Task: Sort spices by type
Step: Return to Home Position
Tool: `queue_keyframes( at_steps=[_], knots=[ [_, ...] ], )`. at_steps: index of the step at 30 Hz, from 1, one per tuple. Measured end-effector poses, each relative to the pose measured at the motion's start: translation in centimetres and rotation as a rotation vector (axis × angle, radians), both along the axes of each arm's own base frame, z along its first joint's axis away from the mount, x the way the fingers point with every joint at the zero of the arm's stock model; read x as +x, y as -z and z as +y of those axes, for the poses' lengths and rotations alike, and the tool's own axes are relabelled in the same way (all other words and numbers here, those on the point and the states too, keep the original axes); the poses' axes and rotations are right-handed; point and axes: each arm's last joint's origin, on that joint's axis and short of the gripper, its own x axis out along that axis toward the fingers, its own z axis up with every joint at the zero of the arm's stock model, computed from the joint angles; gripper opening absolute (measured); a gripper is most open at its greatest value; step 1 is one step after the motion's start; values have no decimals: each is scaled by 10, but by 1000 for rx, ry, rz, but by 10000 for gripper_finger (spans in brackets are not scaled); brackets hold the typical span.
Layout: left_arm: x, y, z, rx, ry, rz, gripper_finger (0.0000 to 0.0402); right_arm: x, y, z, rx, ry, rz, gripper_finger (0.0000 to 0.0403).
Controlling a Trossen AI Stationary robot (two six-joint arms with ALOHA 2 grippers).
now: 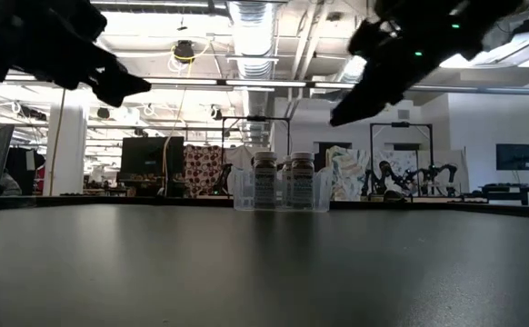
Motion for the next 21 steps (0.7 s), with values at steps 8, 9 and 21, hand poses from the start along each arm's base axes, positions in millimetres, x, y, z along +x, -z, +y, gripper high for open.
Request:
queue_keyframes(
  at_steps=[8, 9, 21],
  knots=[
    [-14, 4, 10, -18, -124, -61, 306, -33, 6, 4, 60, 37, -48, 286],
    [-17, 2, 10, -21, -153, -78, 306, -36, 7, 5, 66, 38, -56, 286],
    [-31, 34, -1, -46, -210, -172, 306, -45, 6, 9, 53, 19, -71, 286]
  ],
)
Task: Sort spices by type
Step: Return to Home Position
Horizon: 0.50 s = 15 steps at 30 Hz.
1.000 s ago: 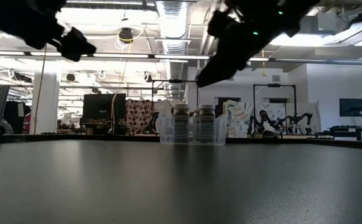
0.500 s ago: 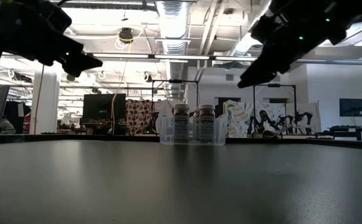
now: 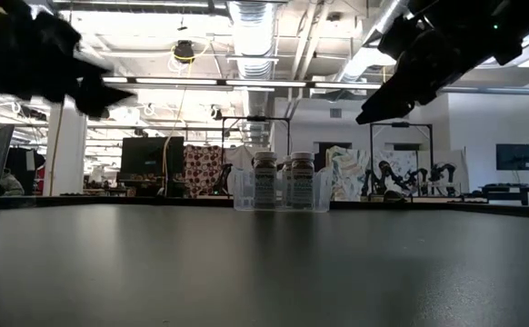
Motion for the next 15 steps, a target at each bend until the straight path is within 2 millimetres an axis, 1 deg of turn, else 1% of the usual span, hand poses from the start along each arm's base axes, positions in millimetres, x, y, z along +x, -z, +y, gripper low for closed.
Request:
queue_keyframes(
  at_steps=[2, 4, 6, 9, 15],
  knots=[
    [-4, 0, 0, -5, 7, -94, 306, 0, 0, -2, -11, 1, 2, 286],
    [-8, -3, 0, -3, 7, -132, 306, 0, 0, -3, -12, 8, 2, 286],
    [-11, 0, 0, 18, 6, -115, 306, 0, 0, -5, -16, 13, 4, 286],
    [-12, -2, 0, 35, 3, -122, 306, -1, 0, -5, -20, 11, 6, 286],
    [-10, 8, 0, -10, 4, -24, 306, 0, 0, -3, -15, 6, 7, 286]
  ],
)
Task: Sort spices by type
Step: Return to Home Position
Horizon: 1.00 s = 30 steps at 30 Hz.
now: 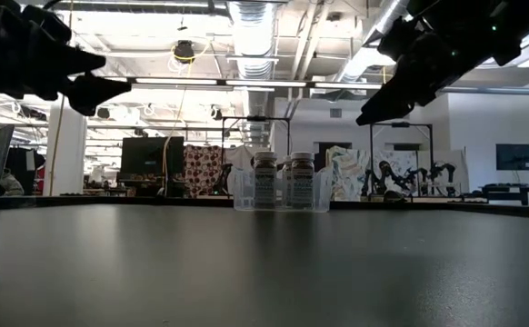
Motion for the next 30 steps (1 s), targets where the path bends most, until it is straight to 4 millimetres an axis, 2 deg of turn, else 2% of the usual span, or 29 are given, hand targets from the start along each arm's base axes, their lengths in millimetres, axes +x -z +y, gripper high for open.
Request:
queue_keyframes(
  at_steps=[7, 14, 30],
  knots=[
    [2, 3, 0, -6, 7, 36, 306, -4, 7, 4, 0, -25, 86, 286],
    [2, 3, 0, -6, 7, 37, 306, -4, 7, 5, 24, -12, 82, 286],
    [2, 4, 0, -6, 8, 43, 306, -6, 4, 36, 46, -52, 66, 286]
  ],
)
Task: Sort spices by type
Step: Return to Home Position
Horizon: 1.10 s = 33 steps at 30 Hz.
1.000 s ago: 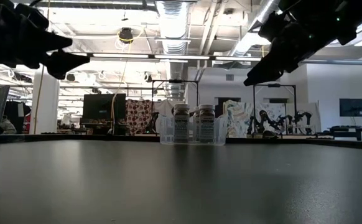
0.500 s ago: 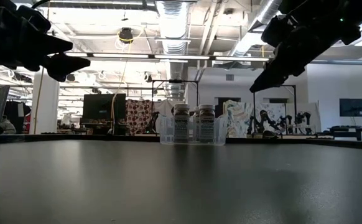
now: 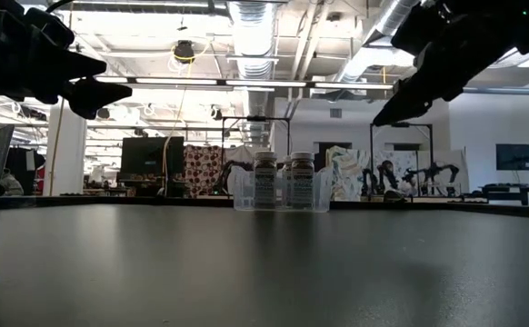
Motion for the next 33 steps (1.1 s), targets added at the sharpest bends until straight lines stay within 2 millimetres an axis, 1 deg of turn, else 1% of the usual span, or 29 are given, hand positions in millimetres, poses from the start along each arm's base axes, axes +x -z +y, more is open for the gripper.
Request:
queue_keyframes(
  at_steps=[8, 11, 13, 16, 20, 23, 26, 31, 33],
  knots=[
    [0, 0, 0, 0, 0, 0, 306, -1, 3, 2, 0, -6, -4, 286],
    [0, 0, 0, 0, 0, 1, 306, -6, 20, 2, 34, 12, -43, 286],
    [0, 0, 0, 0, 0, 0, 306, -12, 35, 2, 65, 24, -70, 286],
    [0, 0, 0, 0, 0, 0, 306, -20, 51, 3, 99, 32, -126, 286],
    [0, 0, 0, 0, 0, 1, 306, -30, 60, 3, 124, 32, -198, 286],
    [0, 0, 0, 0, 0, 1, 306, -40, 66, 1, 157, 53, -184, 286],
    [0, 0, 0, 0, 0, 1, 306, -48, 63, 1, 162, 51, -203, 286],
    [0, 0, 0, 0, 0, 1, 306, -63, 55, -1, 142, 28, -304, 286],
    [0, 0, 0, 0, 0, 1, 306, -70, 54, -2, 141, 24, -334, 286]
  ],
)
